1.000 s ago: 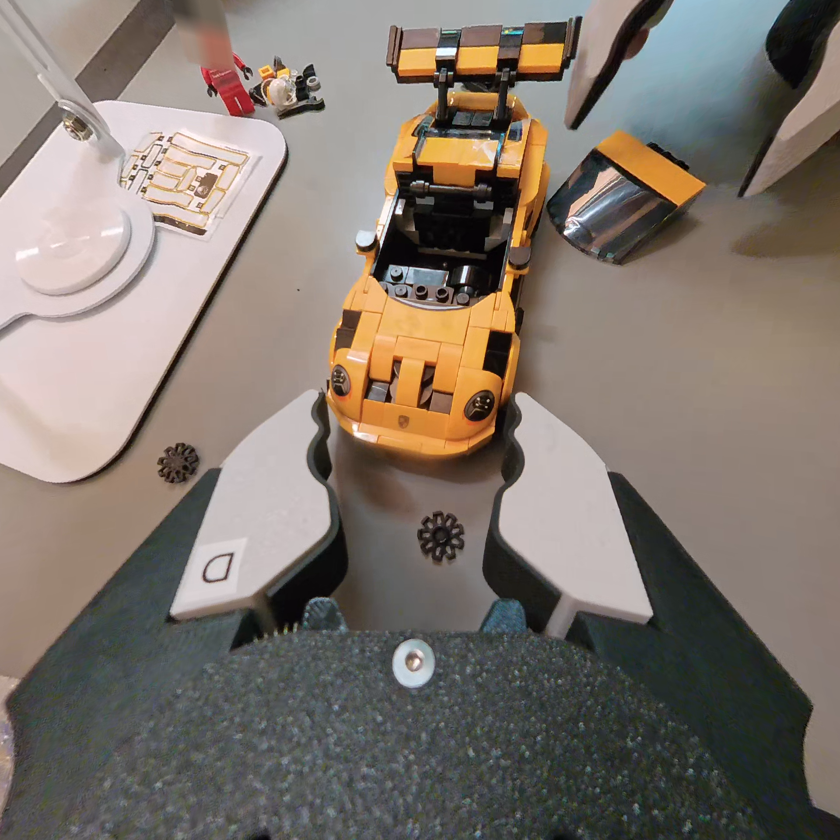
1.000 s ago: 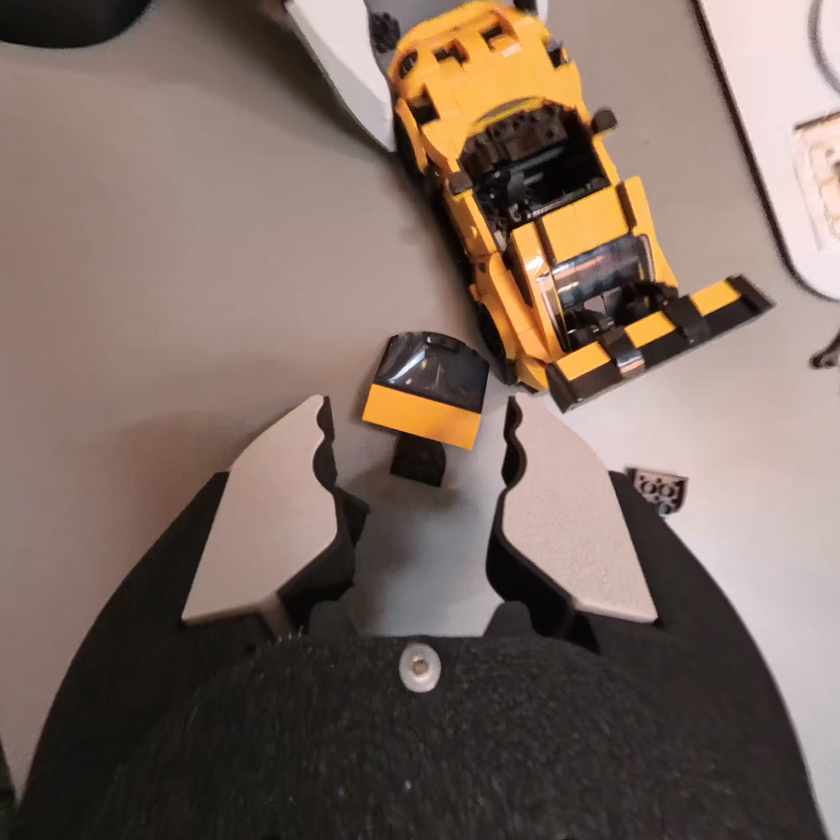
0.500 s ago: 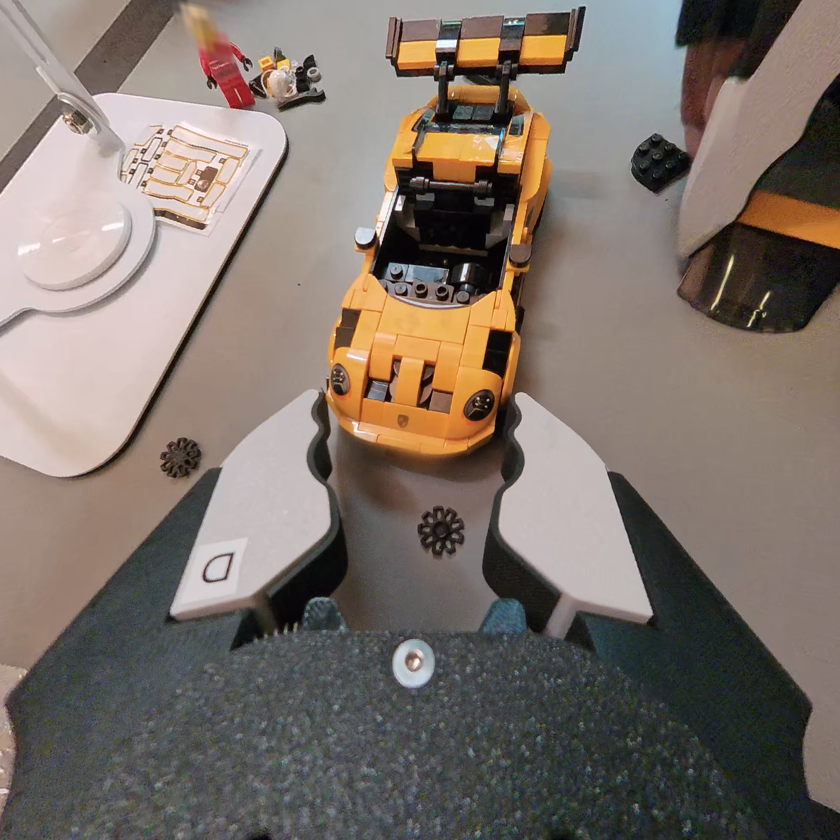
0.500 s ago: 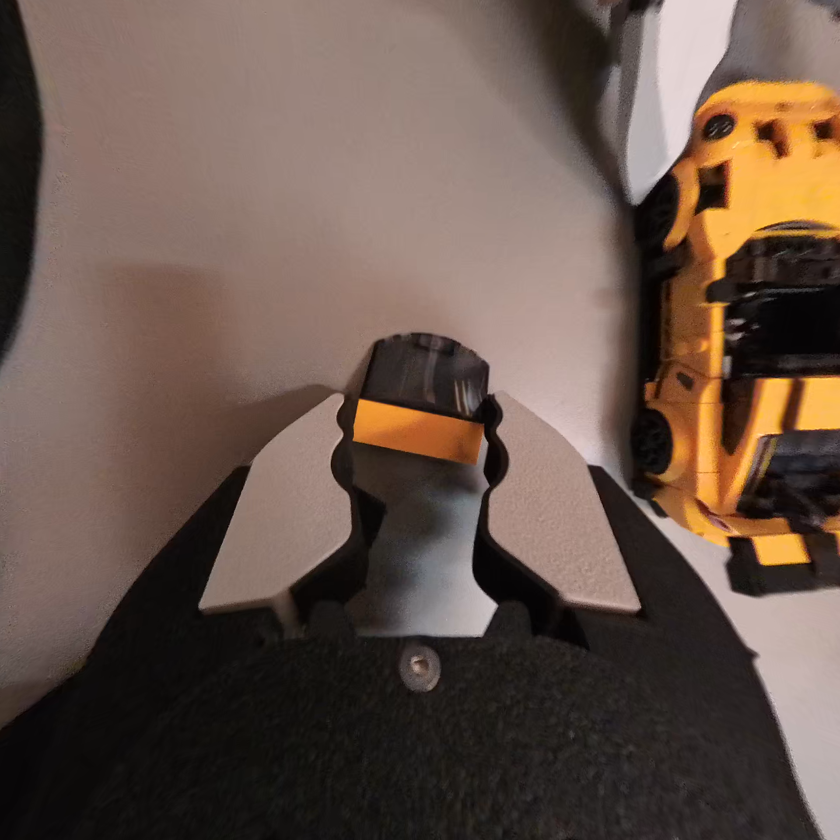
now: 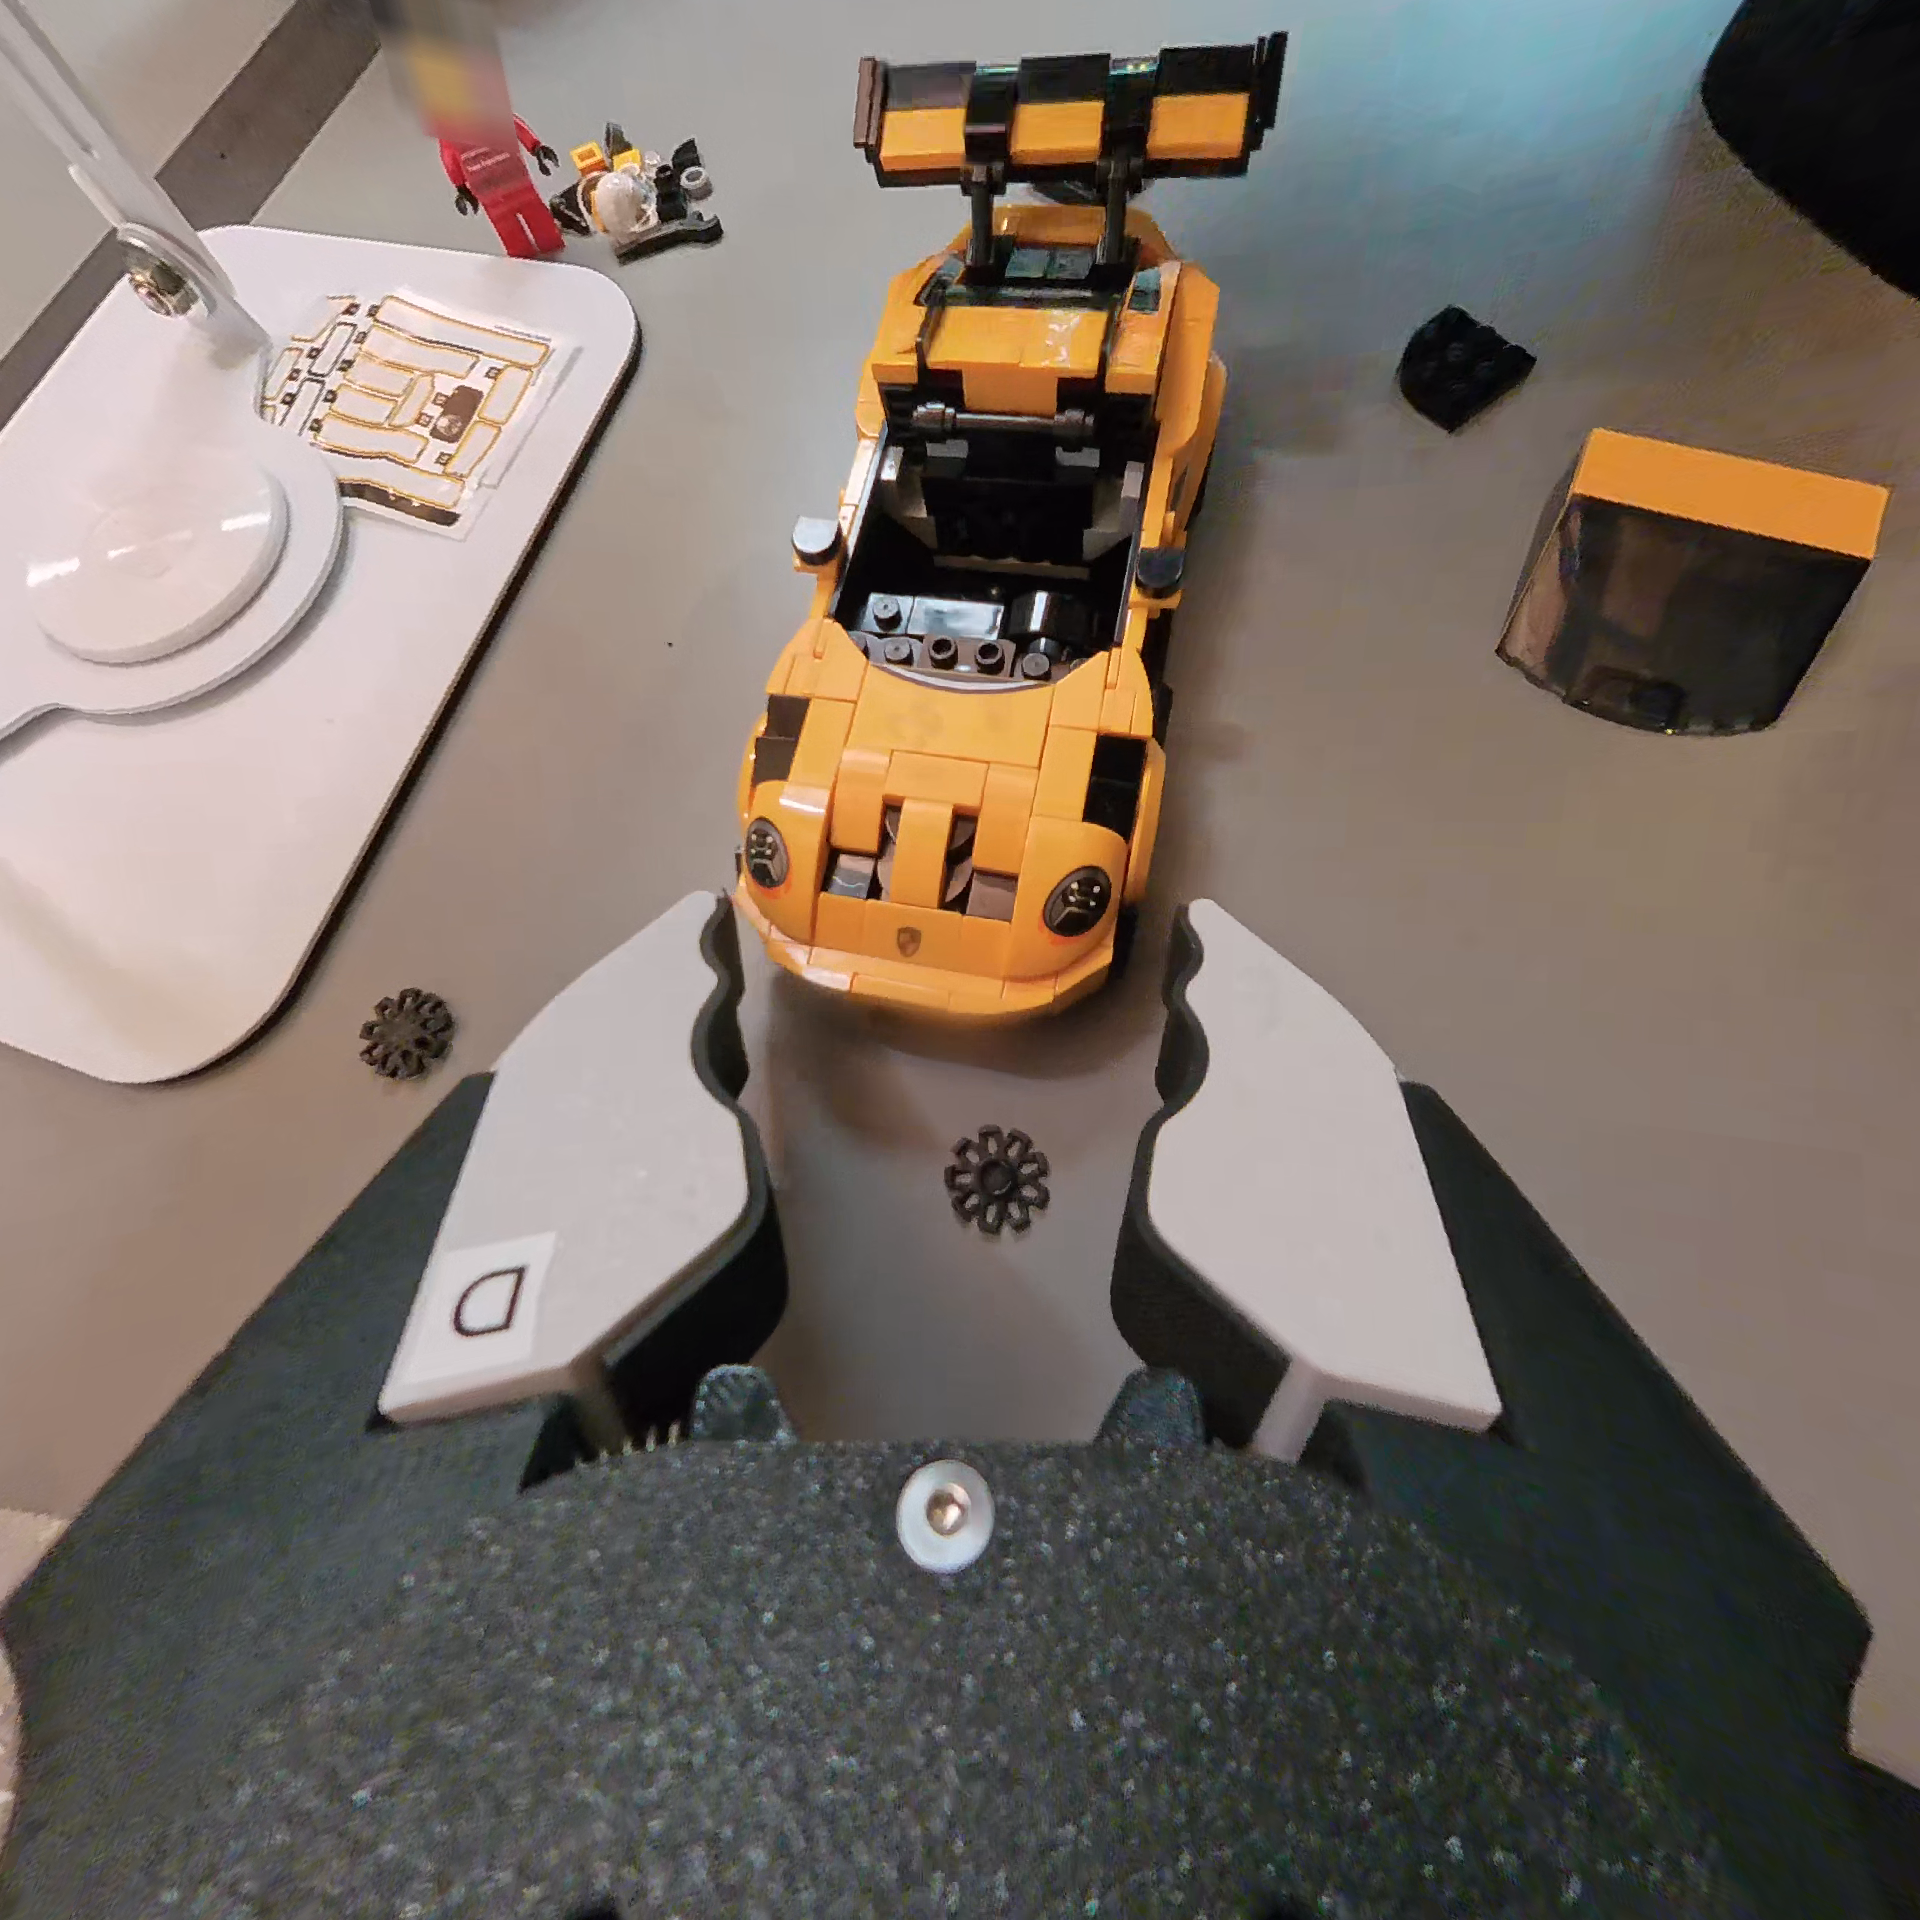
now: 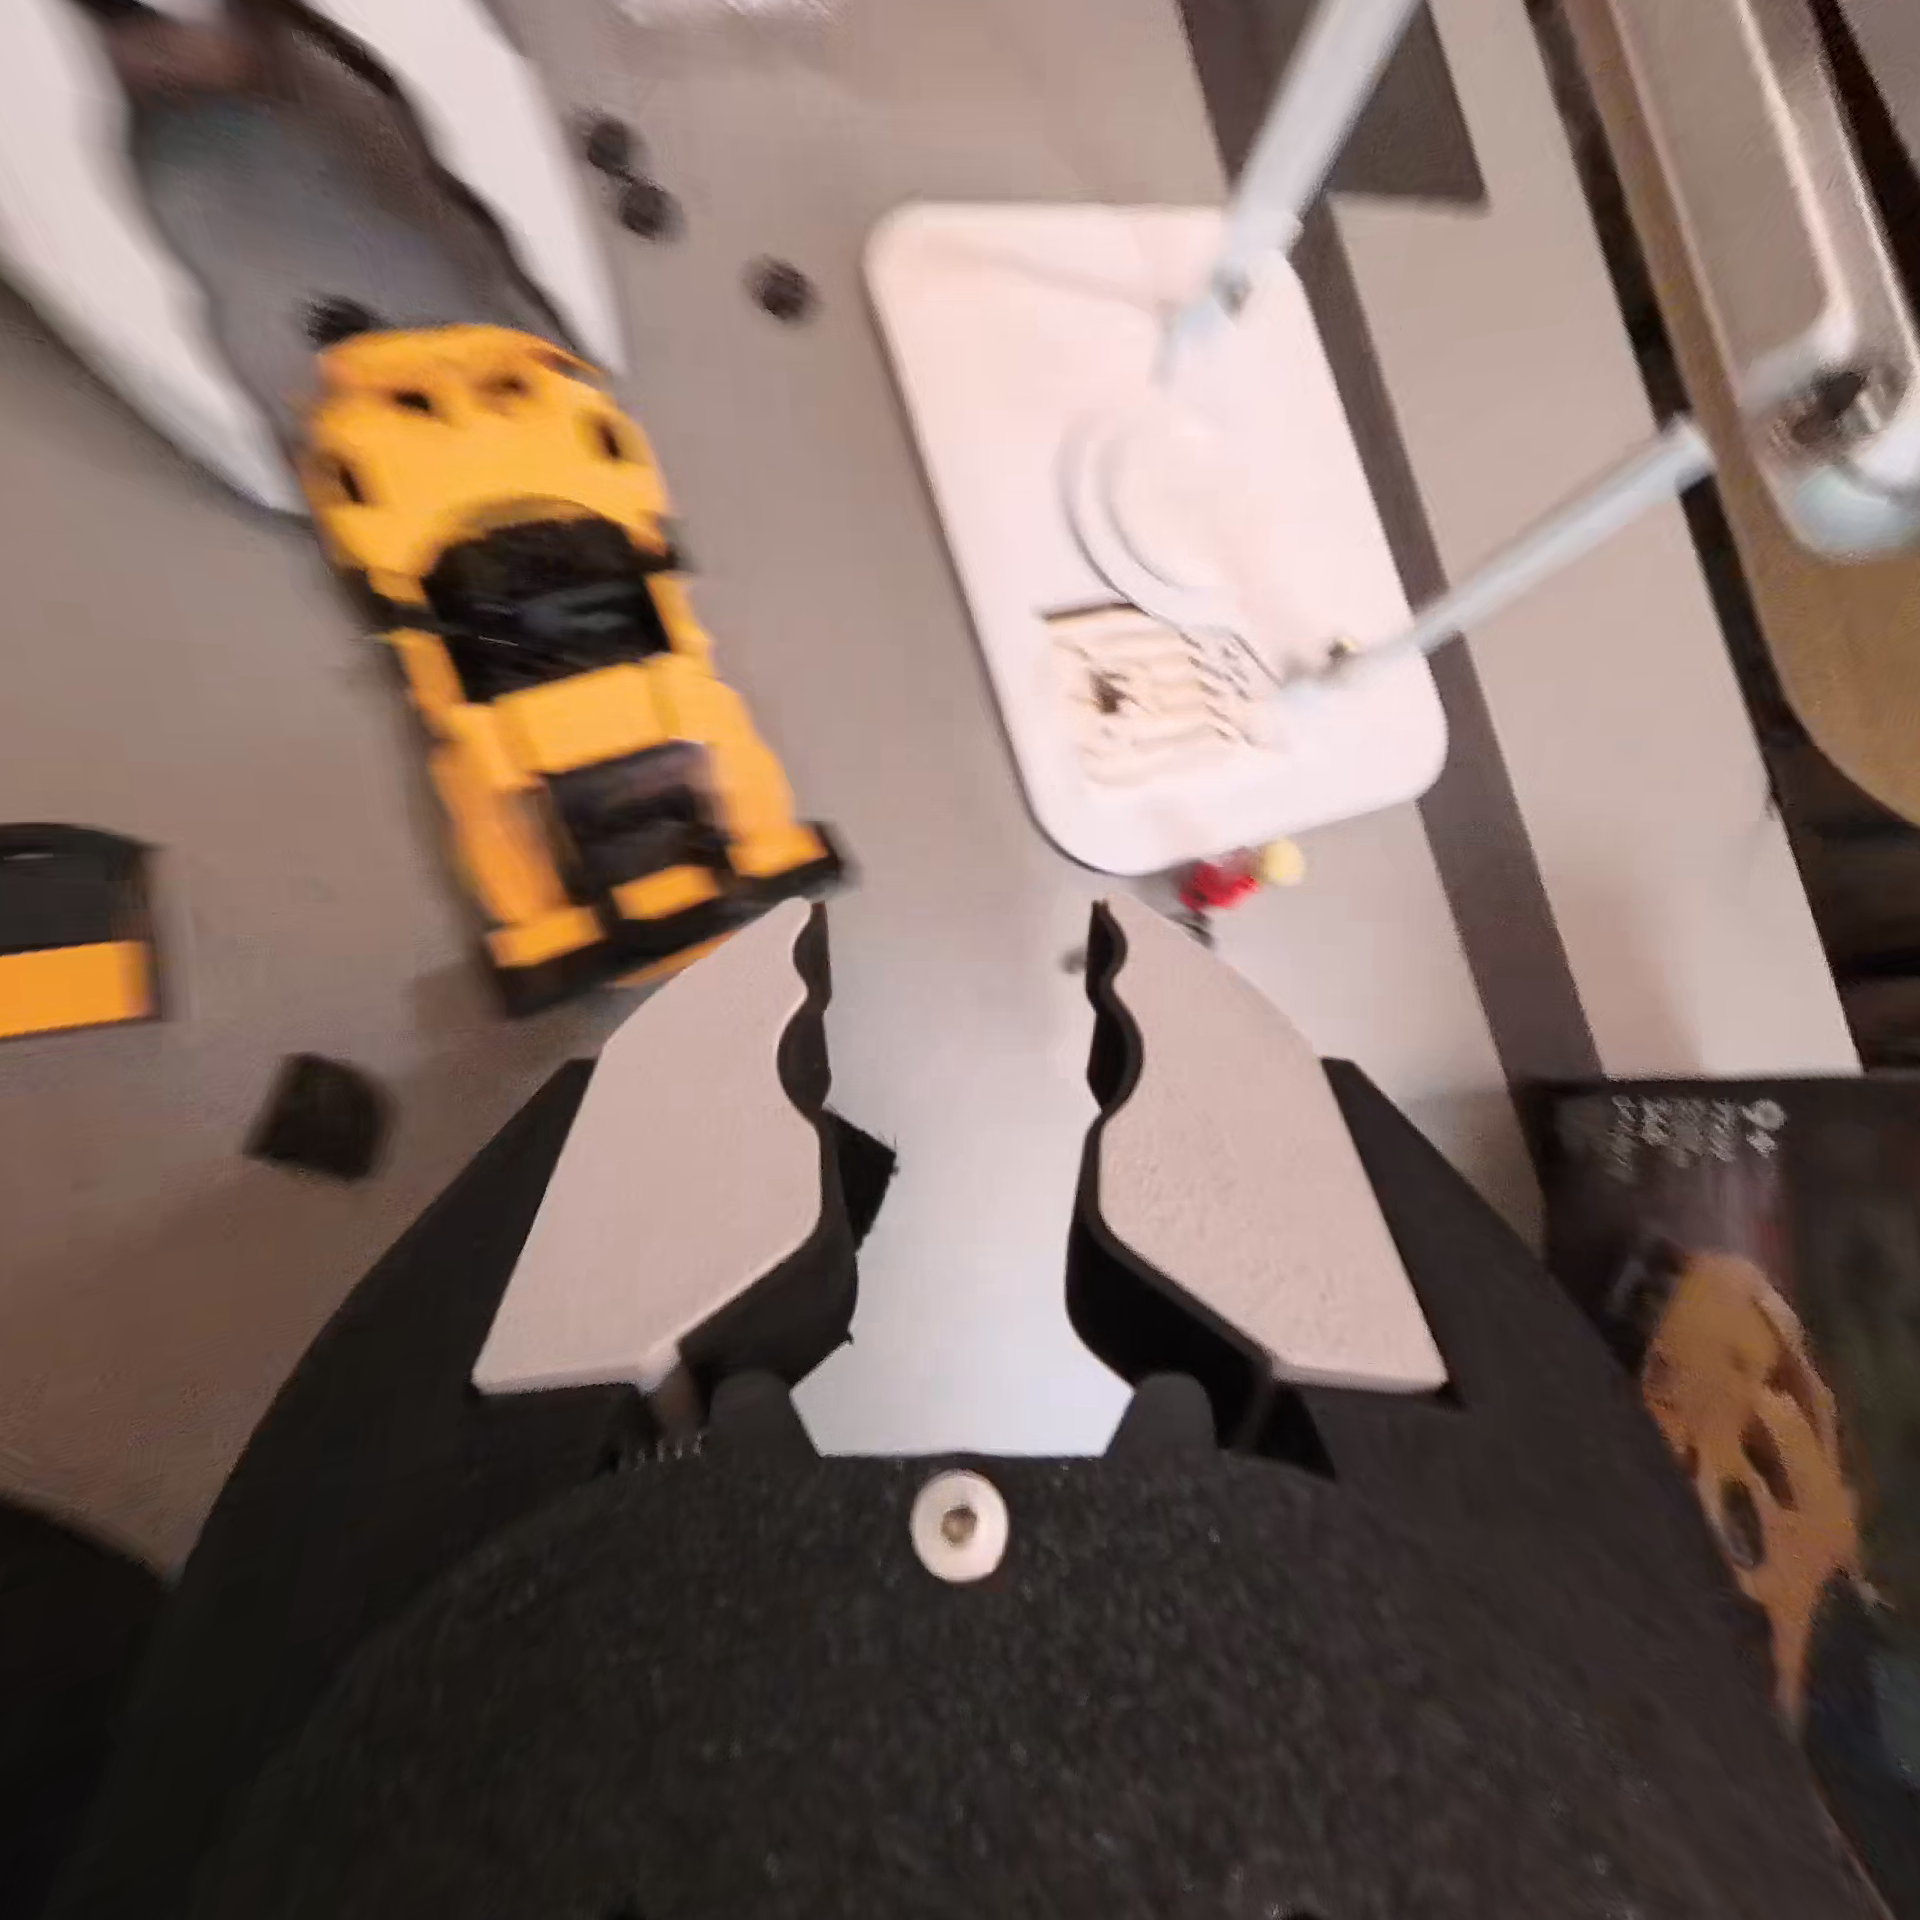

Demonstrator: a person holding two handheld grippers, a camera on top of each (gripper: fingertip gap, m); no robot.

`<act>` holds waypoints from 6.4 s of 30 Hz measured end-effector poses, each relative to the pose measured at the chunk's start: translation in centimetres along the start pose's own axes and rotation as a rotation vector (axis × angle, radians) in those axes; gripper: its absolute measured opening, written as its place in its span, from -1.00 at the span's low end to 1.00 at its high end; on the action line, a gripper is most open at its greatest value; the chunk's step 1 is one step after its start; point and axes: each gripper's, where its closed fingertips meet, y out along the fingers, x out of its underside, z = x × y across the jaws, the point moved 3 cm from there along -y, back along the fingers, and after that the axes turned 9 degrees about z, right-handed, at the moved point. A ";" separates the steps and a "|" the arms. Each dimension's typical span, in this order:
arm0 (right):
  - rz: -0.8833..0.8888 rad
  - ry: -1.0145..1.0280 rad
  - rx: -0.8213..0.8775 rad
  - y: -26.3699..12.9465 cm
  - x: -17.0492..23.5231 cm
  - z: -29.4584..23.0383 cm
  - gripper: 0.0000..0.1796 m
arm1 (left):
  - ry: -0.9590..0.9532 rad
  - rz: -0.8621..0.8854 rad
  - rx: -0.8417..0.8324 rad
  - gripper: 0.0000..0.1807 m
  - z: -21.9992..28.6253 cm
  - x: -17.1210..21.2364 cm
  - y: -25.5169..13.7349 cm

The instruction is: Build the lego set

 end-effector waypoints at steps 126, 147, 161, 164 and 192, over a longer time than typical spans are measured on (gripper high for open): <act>0.870 0.668 -0.325 -5.6 -7.8 -10.2 -0.89 | 0.166 0.415 -0.204 -0.75 6.4 -11.8 -3.5; -0.023 0.395 0.191 -0.5 9.6 -0.2 -0.85 | 0.070 0.443 -0.245 -0.75 4.1 -11.0 -3.6; 0.077 0.063 -0.016 1.4 5.0 3.3 -0.72 | 0.061 0.393 -0.207 -0.75 4.0 -9.9 -2.5; 0.040 0.032 -0.107 3.9 5.3 3.9 -0.71 | 0.059 0.382 -0.207 -0.75 3.9 -9.6 -2.3; 0.179 0.194 -0.250 4.5 1.9 4.2 -0.84 | 0.019 0.357 -0.230 -0.75 2.5 -8.2 -2.0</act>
